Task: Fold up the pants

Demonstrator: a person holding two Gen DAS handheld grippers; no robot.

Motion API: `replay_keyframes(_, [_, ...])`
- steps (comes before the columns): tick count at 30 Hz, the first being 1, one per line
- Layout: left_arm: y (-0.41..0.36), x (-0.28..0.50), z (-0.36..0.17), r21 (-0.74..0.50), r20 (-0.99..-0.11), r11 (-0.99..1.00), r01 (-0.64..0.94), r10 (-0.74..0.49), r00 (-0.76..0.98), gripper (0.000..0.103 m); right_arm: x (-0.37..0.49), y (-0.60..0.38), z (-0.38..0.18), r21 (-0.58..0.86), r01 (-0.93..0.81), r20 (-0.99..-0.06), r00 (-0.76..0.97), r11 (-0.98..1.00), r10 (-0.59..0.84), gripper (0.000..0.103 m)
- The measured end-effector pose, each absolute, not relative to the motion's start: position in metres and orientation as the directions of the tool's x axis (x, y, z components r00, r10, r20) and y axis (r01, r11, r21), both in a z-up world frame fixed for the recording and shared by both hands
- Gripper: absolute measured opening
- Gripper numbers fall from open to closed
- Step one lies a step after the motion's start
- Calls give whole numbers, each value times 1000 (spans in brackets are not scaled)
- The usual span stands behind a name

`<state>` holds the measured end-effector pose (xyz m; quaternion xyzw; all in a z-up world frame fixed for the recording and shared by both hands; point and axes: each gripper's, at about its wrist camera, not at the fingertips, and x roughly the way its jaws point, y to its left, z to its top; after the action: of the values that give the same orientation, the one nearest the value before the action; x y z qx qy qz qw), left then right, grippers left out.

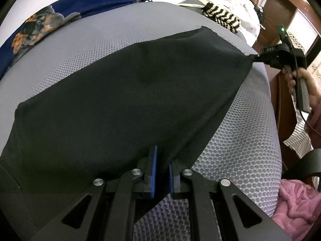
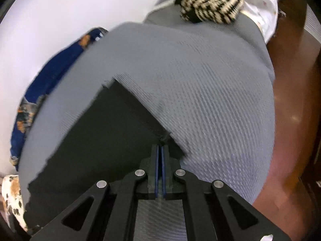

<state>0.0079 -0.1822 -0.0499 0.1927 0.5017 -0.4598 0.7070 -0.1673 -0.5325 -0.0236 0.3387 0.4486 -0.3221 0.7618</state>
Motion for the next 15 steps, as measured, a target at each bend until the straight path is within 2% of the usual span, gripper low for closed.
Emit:
replay_keyframes(6, [-187,6,-50,-155,-892,495,855,-441,94,10,-169,-532,-16,211,787,-890,399,580,-219,1])
replay_keyframes(11, [-186,8,-50,-157,-896,487,859,-437,84,11,-167,-531,-29,169,792,-906,359,587,-224,2])
replay_keyframes(14, [-184,8,-50,-158,-899,475,865,-431,73,17,-167,-534,-27,182,795,-914,354,578,-199,7])
replay_keyframes(15, [-183,7,-49,-167,-898,469,867,-435,62,23,-167,-537,-27,189,798,-917,352,573,-188,10])
